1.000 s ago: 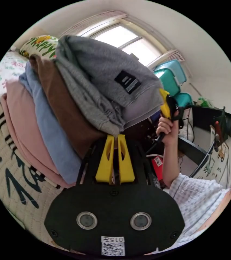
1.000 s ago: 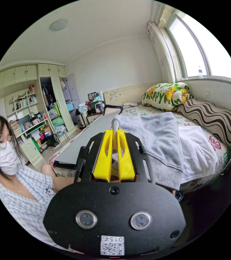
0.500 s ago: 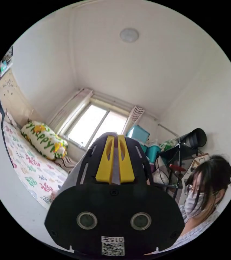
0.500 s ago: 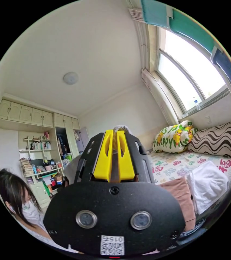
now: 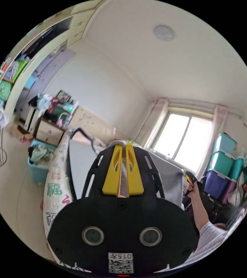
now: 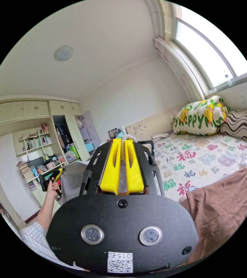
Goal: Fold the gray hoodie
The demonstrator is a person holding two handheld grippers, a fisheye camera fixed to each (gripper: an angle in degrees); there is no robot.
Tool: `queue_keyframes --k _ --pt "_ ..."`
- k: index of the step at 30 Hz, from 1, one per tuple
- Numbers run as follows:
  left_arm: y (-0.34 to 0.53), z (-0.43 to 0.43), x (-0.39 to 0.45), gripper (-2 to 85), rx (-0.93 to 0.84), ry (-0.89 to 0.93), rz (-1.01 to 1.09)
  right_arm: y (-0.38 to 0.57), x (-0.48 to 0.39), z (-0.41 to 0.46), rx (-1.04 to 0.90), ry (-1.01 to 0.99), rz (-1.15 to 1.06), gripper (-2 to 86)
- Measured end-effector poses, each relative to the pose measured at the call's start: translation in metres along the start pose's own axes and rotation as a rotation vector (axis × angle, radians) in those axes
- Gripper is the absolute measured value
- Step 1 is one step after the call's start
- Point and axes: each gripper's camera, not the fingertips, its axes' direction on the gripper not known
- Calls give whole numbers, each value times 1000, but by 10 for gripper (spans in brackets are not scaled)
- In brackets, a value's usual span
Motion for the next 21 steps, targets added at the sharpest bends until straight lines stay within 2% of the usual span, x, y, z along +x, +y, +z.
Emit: queue_keyframes --k 3,7,11,14,17,21 --pt "-76 16 44 -5 84 -9 50 -45 -23 57 33 1 136 12" --pt "-162 -75 174 -5 370 6 302 -110 -128 12 368 -34 -147 16" --pt "-172 -152 221 -5 431 56 415 -118 -149 -37 452 -197 -220 18" --pt "-135 -181 216 -5 340 132 457 -79 -137 -56 404 -278 -294 19" --pt "-55 -183 170 -5 146 227 413 -1 -89 -55 220 -332 -272 21" --pt "99 -153 72 -4 -249 296 238 152 21 -21 -134 -327 -75 22"
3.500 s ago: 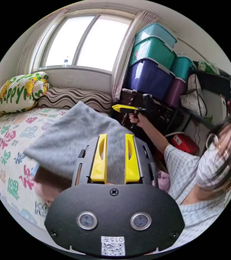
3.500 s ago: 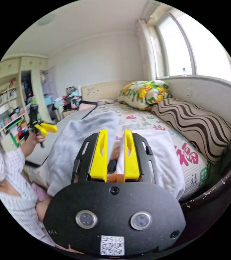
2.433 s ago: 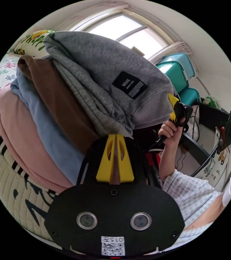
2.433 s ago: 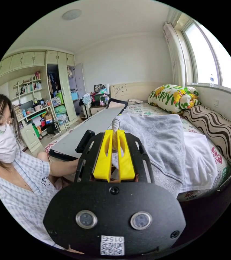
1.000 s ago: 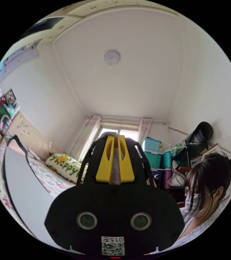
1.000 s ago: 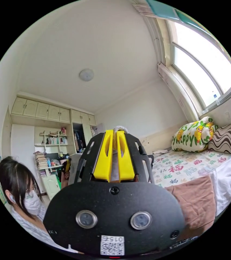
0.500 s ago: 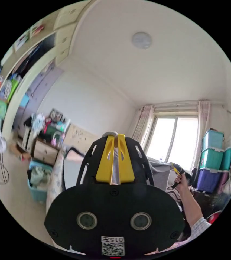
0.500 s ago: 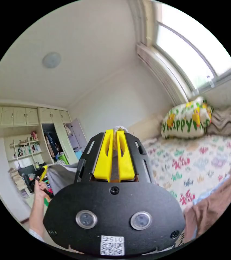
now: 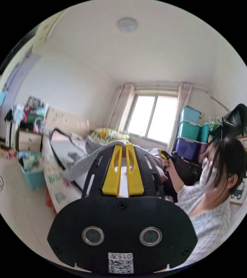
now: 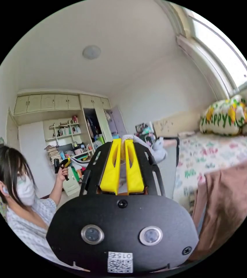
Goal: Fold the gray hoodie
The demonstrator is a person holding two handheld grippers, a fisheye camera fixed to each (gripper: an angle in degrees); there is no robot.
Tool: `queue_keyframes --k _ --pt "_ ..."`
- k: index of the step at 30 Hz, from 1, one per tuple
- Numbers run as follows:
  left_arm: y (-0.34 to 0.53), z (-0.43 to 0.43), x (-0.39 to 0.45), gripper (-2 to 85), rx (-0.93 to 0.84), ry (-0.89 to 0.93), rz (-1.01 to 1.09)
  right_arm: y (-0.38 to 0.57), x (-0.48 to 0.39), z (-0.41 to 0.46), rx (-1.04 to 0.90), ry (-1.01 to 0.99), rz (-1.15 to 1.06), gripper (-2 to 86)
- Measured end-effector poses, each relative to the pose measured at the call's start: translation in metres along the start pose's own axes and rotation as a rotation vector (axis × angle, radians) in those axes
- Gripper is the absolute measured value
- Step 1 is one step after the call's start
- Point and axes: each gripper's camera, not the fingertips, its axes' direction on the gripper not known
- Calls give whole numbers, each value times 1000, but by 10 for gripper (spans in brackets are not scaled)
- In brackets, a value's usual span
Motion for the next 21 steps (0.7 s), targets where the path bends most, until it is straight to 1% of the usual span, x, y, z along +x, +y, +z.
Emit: queue_keyframes --k 1,3,4,6,9,11,13,14,16,19,21 --pt "44 19 -17 -3 -114 23 -72 45 34 11 -109 5 110 21" --pt "96 44 -27 -3 -259 49 -137 105 76 19 -190 2 266 20" --pt "121 59 -22 -3 -347 54 -137 134 91 24 -240 14 310 20" --pt "143 70 -5 -3 -418 44 -102 162 97 26 -270 62 308 20" --pt "152 65 14 -3 -429 35 -114 182 91 34 -311 156 258 22" --pt "154 63 22 -2 -438 38 -120 190 90 41 -334 170 252 22" --pt "162 75 30 0 -533 -56 -115 200 95 50 -339 178 261 25" --pt "165 80 30 1 -559 -78 -113 202 97 54 -348 179 268 25" --pt "174 96 27 6 -620 -81 -150 214 107 82 -431 210 277 29" --pt "173 92 24 21 -627 -63 -178 214 109 111 -508 215 211 34" --pt "162 73 21 38 -593 -119 -202 205 109 119 -542 255 167 30"
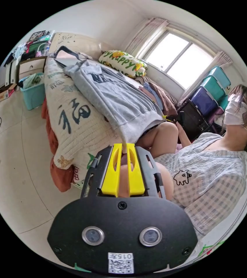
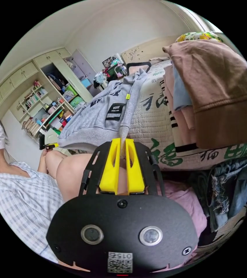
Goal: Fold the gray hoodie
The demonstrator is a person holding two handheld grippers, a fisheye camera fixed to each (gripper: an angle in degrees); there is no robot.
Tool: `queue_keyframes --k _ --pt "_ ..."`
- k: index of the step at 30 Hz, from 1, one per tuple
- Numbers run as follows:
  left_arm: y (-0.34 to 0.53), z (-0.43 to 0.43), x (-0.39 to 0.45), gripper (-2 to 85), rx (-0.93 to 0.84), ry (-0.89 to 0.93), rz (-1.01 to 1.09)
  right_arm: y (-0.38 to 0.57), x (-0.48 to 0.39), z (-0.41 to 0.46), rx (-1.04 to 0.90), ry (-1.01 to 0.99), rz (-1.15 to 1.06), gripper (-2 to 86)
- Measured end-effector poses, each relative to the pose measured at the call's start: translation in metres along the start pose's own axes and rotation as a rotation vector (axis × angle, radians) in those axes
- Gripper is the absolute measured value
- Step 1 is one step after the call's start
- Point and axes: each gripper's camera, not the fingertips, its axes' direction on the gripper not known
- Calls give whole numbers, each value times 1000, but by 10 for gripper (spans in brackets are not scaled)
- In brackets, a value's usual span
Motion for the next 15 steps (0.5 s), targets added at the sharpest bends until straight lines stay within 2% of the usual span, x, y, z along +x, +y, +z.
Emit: queue_keyframes --k 4,9,12,15 --pt "-41 -63 9 68 173 -232 -11 -51 -15 -12 24 259 -76 18" --pt "-187 -40 48 103 194 -378 239 -174 -69 30 101 262 -334 60" --pt "-295 20 39 118 184 -295 318 -269 -93 104 89 193 -422 77" --pt "-395 92 5 122 151 -216 273 -365 -93 194 57 151 -405 93"
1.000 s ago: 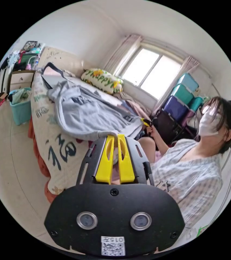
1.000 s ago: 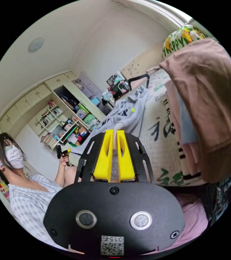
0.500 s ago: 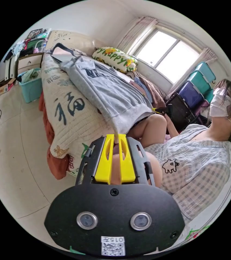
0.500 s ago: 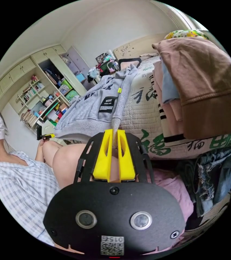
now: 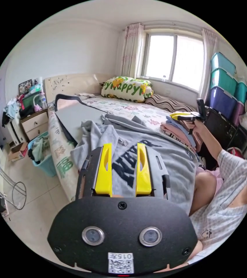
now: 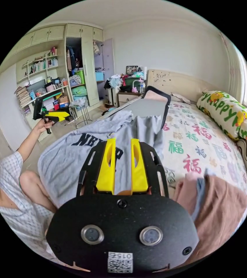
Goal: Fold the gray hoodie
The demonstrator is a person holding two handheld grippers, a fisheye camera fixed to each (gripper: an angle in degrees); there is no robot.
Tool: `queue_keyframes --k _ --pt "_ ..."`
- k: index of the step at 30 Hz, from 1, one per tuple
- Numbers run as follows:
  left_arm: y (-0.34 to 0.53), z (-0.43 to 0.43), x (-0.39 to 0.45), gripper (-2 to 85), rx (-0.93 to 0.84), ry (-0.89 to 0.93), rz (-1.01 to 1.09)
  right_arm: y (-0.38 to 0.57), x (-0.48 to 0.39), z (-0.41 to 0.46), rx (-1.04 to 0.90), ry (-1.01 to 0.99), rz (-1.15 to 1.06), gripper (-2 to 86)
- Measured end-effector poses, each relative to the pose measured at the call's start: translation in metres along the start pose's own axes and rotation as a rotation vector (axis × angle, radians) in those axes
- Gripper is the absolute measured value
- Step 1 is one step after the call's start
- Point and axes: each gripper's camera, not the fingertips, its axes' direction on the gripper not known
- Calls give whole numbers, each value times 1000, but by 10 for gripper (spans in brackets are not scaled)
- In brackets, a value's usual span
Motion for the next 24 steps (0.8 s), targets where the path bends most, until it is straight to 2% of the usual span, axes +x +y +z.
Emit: queue_keyframes --k 4,8,10,13,15,17,20,22,23,24 --pt "-73 130 -52 128 -220 75 -56 -87 52 133 -36 143 120 99" --pt "-96 184 -79 126 -247 51 -72 -136 103 227 -141 143 227 109" --pt "-98 216 -96 115 -341 103 -90 -153 130 278 -214 152 295 110" --pt "-91 234 -107 51 -403 175 -96 -160 155 341 -382 82 347 94" --pt "-91 220 -115 28 -355 201 -108 -162 163 364 -432 42 354 61" --pt "-91 194 -125 18 -276 198 -129 -166 171 367 -402 48 365 29" --pt "-77 118 -150 10 -90 6 -169 -170 195 335 -253 85 425 6" --pt "-36 40 -183 9 95 -169 -317 -161 220 286 -122 293 489 2" --pt "-22 21 -190 9 134 -218 -355 -157 227 273 -94 352 507 2" --pt "6 -13 -202 11 182 -345 -425 -146 238 248 -56 489 545 3"
